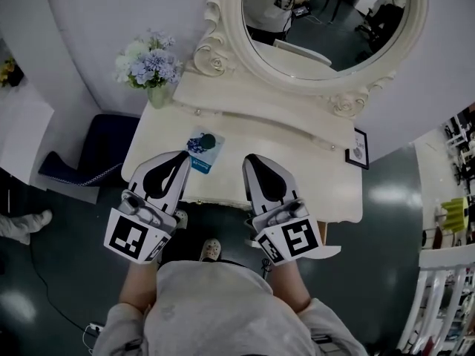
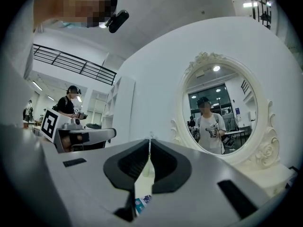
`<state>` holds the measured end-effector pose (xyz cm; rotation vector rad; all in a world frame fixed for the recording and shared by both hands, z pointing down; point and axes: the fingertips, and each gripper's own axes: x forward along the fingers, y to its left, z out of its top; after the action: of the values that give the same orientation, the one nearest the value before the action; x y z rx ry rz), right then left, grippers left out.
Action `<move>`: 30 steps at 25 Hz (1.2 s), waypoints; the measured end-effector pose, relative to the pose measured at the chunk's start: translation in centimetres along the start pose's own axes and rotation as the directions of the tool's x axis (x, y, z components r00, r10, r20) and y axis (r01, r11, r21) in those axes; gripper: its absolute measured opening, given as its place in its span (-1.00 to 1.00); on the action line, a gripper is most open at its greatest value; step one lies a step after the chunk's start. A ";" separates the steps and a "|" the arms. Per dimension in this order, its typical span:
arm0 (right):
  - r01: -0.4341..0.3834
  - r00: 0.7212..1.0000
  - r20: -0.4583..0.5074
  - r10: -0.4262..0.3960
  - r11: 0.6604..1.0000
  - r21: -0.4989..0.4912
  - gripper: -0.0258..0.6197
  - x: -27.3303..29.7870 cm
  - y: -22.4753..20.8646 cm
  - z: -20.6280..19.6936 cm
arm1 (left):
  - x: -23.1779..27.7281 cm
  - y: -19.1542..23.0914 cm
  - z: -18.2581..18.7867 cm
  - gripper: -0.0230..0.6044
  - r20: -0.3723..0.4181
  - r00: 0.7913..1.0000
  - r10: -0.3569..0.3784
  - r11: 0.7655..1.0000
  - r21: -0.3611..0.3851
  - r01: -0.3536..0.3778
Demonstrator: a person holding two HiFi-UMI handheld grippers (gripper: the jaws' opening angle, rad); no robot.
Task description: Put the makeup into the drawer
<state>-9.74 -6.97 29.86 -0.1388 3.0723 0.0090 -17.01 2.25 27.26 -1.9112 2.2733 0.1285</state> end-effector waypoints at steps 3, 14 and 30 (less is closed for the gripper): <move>0.025 1.000 -0.002 -0.025 1.000 -0.001 -0.84 1.5 -0.7 -0.3 | 1.3 1.2 -0.4 -0.89 0.003 0.999 -0.034 0.999 -0.003 0.034; 0.130 0.991 -0.034 -0.129 0.991 0.016 -0.84 7.2 -2.6 -1.8 | 5.5 6.4 -1.6 -0.89 -0.007 0.989 -0.151 0.988 -0.028 0.151; 0.235 0.955 -0.191 -0.225 0.971 0.033 -0.84 12.6 -4.1 -7.6 | 7.6 10.7 -6.6 -0.89 -0.145 0.944 -0.296 0.955 -0.061 0.290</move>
<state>-22.38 -12.28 36.63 -0.5230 3.2154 -0.1077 -29.28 -4.39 31.84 -2.3277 2.0537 -0.0132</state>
